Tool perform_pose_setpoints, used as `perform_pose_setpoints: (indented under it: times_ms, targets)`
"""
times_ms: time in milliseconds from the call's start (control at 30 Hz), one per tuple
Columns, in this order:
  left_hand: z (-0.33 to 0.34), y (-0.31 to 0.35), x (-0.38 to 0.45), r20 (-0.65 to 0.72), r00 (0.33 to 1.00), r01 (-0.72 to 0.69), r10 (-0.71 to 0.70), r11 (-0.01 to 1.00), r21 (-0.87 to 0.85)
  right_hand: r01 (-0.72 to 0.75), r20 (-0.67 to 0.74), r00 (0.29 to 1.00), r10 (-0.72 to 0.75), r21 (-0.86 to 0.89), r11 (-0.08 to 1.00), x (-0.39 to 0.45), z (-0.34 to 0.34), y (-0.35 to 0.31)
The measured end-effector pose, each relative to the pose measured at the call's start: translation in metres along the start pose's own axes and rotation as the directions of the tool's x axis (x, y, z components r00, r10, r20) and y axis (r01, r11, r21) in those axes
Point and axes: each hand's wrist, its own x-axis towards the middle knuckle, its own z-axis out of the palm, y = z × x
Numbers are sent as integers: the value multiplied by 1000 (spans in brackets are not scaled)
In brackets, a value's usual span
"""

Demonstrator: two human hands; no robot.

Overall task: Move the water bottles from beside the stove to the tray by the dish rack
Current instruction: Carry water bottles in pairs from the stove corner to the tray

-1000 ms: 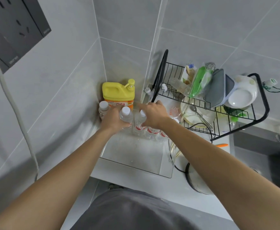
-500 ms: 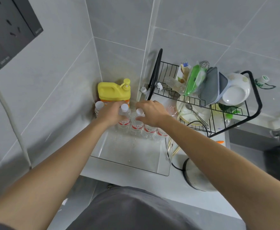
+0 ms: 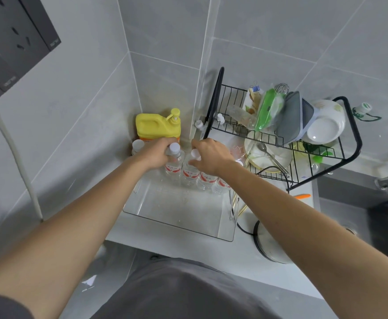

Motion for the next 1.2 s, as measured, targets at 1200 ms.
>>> perform_pose_setpoints:
  times_ms: [1200]
  targets:
    - [45,184,-113,-375,808,-262,454,847,462,-403,-557,715,422,166,900,-233,-22,29]
